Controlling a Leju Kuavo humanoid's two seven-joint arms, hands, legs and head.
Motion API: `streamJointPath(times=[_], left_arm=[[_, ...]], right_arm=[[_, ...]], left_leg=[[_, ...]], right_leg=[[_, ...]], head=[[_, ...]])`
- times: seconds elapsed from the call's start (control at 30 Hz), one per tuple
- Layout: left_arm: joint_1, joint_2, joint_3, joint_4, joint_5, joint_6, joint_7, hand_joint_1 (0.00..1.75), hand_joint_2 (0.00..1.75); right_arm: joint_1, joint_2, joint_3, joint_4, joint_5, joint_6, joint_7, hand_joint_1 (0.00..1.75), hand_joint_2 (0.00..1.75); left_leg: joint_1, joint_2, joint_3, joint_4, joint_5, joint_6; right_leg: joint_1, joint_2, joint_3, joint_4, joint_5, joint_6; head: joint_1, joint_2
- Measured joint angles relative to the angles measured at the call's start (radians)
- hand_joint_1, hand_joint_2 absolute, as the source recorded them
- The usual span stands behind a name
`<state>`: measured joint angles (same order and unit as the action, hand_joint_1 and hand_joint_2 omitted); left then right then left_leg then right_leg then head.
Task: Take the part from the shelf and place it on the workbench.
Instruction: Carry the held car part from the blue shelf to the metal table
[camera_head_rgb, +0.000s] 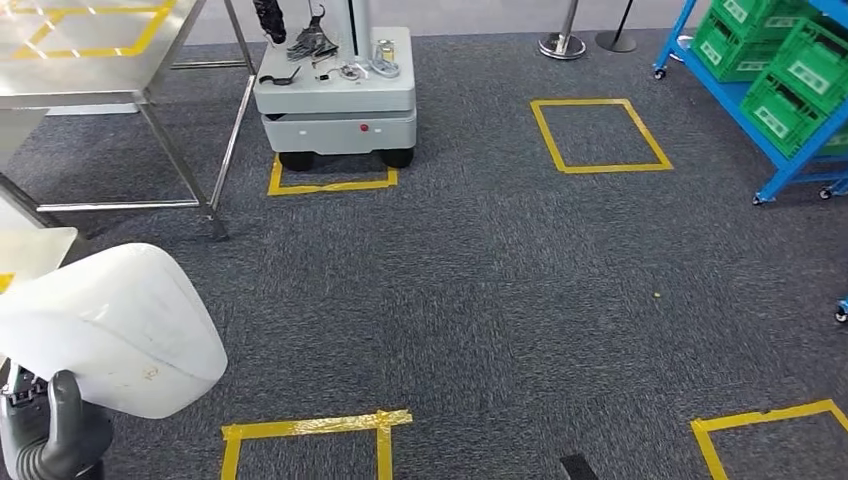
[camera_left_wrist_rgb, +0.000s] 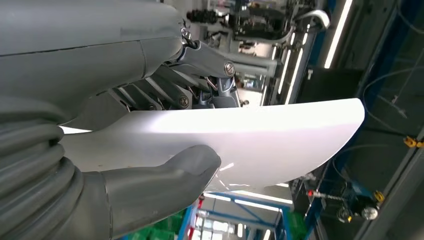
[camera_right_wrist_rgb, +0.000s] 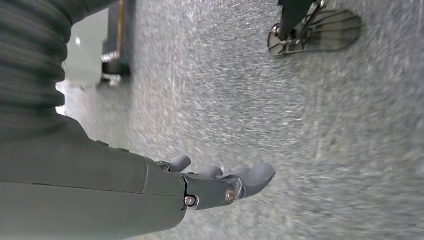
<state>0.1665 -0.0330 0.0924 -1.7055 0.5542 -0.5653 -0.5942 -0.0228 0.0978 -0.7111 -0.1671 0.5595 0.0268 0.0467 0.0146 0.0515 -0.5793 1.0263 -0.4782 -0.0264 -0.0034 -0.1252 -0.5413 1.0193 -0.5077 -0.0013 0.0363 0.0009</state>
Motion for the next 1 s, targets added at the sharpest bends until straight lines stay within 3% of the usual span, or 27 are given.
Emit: streamJointPath(times=[0.03, 0.1, 0.17, 0.23, 0.27, 0.3, 0.33, 0.4, 0.47, 0.53, 0.57, 0.6, 0.67, 0.73, 0.77, 0.8, 0.87, 0.93, 0.97, 1.0], left_arm=[[0.005, 0.002, 0.008, -0.009, -0.003, 0.001, -0.002, 1.75, 1.75], [0.005, 0.004, 0.017, -0.024, -0.003, 0.003, -0.001, 1.75, 1.75], [-0.002, 0.005, 0.019, -0.032, -0.003, 0.007, 0.003, 1.75, 1.75], [-0.007, 0.005, 0.019, -0.034, -0.003, 0.012, 0.006, 1.75, 1.75], [-0.007, 0.006, 0.019, -0.034, -0.003, 0.013, 0.007, 1.75, 1.75], [-0.007, 0.006, 0.019, -0.035, -0.003, 0.013, 0.008, 1.75, 1.75], [-0.007, 0.006, 0.019, -0.035, -0.003, 0.013, 0.008, 1.75, 1.75], [-0.008, 0.007, 0.019, -0.036, -0.003, 0.013, 0.008, 1.75, 1.75], [-0.009, 0.007, 0.019, -0.037, -0.003, 0.013, 0.008, 1.75, 1.75], [-0.009, 0.008, 0.02, -0.038, -0.002, 0.013, 0.008, 1.75, 1.75], [-0.009, 0.009, 0.02, -0.039, -0.002, 0.013, 0.008, 1.75, 1.75], [-0.011, 0.011, 0.02, -0.04, -0.001, 0.014, 0.008, 1.75, 1.75], [-0.019, 0.016, 0.02, -0.043, -0.006, 0.019, 0.008, 1.75, 1.75], [-0.024, 0.02, 0.019, -0.051, -0.019, 0.031, 0.015, 1.75, 1.75], [-0.024, 0.023, 0.019, -0.058, -0.027, 0.038, 0.021, 1.75, 1.75], [-0.022, 0.027, 0.019, -0.066, -0.034, 0.043, 0.028, 1.75, 1.75], [-0.02, 0.039, 0.019, -0.082, -0.041, 0.046, 0.039, 1.75, 1.75], [-0.025, 0.054, 0.019, -0.086, -0.042, 0.046, 0.037, 1.75, 1.75], [-0.03, 0.064, 0.018, -0.084, -0.042, 0.048, 0.028, 1.75, 1.75], [-0.035, 0.075, 0.017, -0.081, -0.041, 0.051, 0.017, 1.75, 1.75]], right_arm=[[-0.004, 0.001, 0.004, 0.0, 0.004, 0.004, -0.007, 0.0, 1.75], [-0.011, 0.003, 0.011, 0.0, 0.007, 0.008, -0.023, 0.0, 1.75], [-0.014, 0.004, 0.014, 0.0, 0.007, 0.009, -0.035, 0.0, 1.75], [-0.014, 0.004, 0.017, 0.0, 0.007, 0.009, -0.039, 0.0, 1.75], [-0.013, 0.004, 0.018, 0.0, 0.007, 0.009, -0.04, 0.0, 1.75], [-0.013, 0.004, 0.019, 0.0, 0.007, 0.009, -0.04, 0.0, 1.75], [-0.013, 0.004, 0.021, 0.0, 0.007, 0.009, -0.041, 0.0, 1.75], [-0.014, 0.004, 0.023, 0.0, 0.007, 0.009, -0.043, 0.0, 1.75], [-0.015, 0.003, 0.024, 0.0, 0.007, 0.009, -0.044, 0.0, 1.75], [-0.016, 0.004, 0.025, 0.0, 0.006, 0.01, -0.046, 0.0, 1.75], [-0.017, 0.005, 0.026, 0.0, 0.006, 0.01, -0.051, 0.0, 1.75], [-0.017, 0.006, 0.026, 0.0, 0.005, 0.01, -0.058, 0.0, 1.75], [-0.016, 0.007, 0.026, 0.0, 0.003, 0.011, -0.071, 0.0, 1.75], [-0.014, 0.009, 0.026, 0.0, -0.002, 0.011, -0.068, 0.0, 1.75], [-0.014, 0.011, 0.026, 0.0, -0.005, 0.011, -0.058, 0.0, 1.75], [-0.014, 0.014, 0.026, 0.0, -0.008, 0.01, -0.045, 0.0, 1.75], [-0.014, 0.022, 0.025, 0.0, -0.016, 0.005, -0.013, 0.0, 1.75], [-0.014, 0.029, 0.02, 0.0, -0.032, -0.007, 0.006, 0.0, 1.75], [-0.014, 0.033, 0.015, 0.0, -0.043, -0.014, 0.008, 0.0, 1.75], [-0.015, 0.035, 0.009, 0.0, -0.054, -0.019, 0.004, 0.0, 1.75]], left_leg=[[-0.001, -0.013, -0.002, 0.001, 0.001, 0.008], [0.002, -0.037, -0.004, -0.002, 0.006, 0.021], [0.003, -0.061, -0.006, -0.003, 0.01, 0.029], [-0.001, -0.089, -0.008, -0.003, 0.012, 0.033], [-0.003, -0.104, -0.009, -0.002, 0.012, 0.034], [-0.005, -0.119, -0.008, -0.001, 0.013, 0.034], [-0.006, -0.134, -0.008, -0.001, 0.013, 0.034], [-0.006, -0.159, -0.008, 0.0, 0.014, 0.031], [-0.004, -0.182, -0.013, -0.002, 0.019, 0.022], [-0.003, -0.203, -0.019, -0.008, 0.025, 0.01], [-0.004, -0.192, -0.024, -0.007, 0.024, 0.006], [-0.007, -0.165, -0.033, 0.006, 0.012, 0.002], [-0.01, -0.091, -0.073, 0.09, -0.046, -0.005], [-0.008, -0.063, -0.125, 0.213, -0.106, -0.015], [-0.007, -0.06, -0.136, 0.246, -0.114, -0.019], [-0.005, -0.057, -0.13, 0.243, -0.104, -0.023], [-0.003, -0.031, -0.064, 0.133, -0.049, -0.027], [-0.005, 0.012, -0.002, 0.027, -0.012, -0.019], [-0.007, 0.024, 0.01, 0.004, -0.006, -0.011], [-0.008, 0.02, 0.007, 0.004, -0.006, -0.003]], right_leg=[[-0.002, -0.006, 0.003, 0.0, -0.002, 0.006], [-0.008, 0.029, -0.005, 0.03, -0.029, 0.016], [-0.012, 0.094, -0.054, 0.143, -0.093, 0.021], [-0.009, 0.118, -0.12, 0.275, -0.142, 0.017], [-0.006, 0.122, -0.136, 0.3, -0.14, 0.013], [-0.003, 0.125, -0.132, 0.282, -0.117, 0.006], [0.001, 0.135, -0.107, 0.221, -0.078, -0.002], [0.008, 0.185, -0.043, 0.073, -0.009, -0.016], [0.012, 0.217, -0.014, 0.003, 0.013, -0.021], [0.012, 0.196, -0.011, -0.005, 0.018, -0.024], [0.011, 0.183, -0.009, -0.013, 0.022, -0.028], [0.009, 0.168, -0.006, -0.021, 0.026, -0.033], [0.008, 0.136, -0.003, -0.031, 0.031, -0.042], [0.009, 0.102, -0.003, -0.029, 0.028, -0.046], [0.009, 0.085, -0.004, -0.027, 0.026, -0.046], [0.008, 0.07, -0.004, -0.024, 0.023, -0.045], [0.006, 0.043, -0.004, -0.014, 0.015, -0.04], [0.009, 0.021, -0.004, -0.002, 0.005, -0.03], [0.012, 0.012, -0.003, 0.002, 0.001, -0.025], [0.013, 0.002, -0.001, 0.003, 0.0, -0.02]], head=[[0.0, 0.0], [0.002, 0.0], [0.006, 0.0], [0.008, 0.0], [0.009, 0.0], [0.009, 0.0], [0.009, 0.0], [0.008, 0.0], [0.01, 0.0], [0.011, 0.0], [0.011, 0.0], [0.009, 0.0], [0.006, 0.0], [0.004, 0.0], [0.004, 0.0], [0.004, 0.0], [0.004, 0.0], [0.005, 0.0], [0.005, 0.0], [0.006, 0.0]])
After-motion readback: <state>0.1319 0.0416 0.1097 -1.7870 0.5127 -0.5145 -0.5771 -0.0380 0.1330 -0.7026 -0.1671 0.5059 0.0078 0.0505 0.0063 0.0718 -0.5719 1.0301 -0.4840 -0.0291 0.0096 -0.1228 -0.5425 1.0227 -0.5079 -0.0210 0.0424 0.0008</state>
